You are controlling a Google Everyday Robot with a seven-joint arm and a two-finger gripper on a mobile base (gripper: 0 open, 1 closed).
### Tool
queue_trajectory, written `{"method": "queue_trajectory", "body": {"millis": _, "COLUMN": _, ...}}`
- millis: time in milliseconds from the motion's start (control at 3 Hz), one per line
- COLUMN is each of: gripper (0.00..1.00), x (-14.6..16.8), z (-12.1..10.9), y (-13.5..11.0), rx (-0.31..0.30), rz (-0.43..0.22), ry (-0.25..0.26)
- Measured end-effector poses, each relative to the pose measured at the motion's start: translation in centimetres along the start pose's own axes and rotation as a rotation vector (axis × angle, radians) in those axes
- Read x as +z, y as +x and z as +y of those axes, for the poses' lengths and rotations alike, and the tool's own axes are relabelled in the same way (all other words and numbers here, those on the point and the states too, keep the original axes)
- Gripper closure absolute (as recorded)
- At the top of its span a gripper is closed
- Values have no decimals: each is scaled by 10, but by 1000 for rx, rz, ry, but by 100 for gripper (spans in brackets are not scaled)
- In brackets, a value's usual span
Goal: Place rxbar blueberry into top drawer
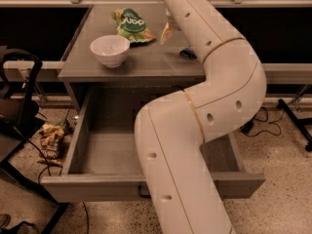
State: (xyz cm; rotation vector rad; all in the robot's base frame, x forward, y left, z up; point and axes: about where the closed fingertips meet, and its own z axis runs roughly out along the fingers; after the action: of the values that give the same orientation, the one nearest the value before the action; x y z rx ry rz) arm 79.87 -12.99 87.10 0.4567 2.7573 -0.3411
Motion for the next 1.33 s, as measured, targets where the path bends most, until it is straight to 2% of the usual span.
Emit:
{"method": "queue_trajectory", "body": {"millis": 667, "gripper": 0, "x": 23, "z": -4, "y": 0, "rx": 196, "rz": 26, "ry": -33}}
{"method": "queue_trajectory", "body": {"millis": 1333, "gripper": 0, "x": 47, "z": -20, "y": -4, "rx": 350, "rz": 35, "ry": -27}}
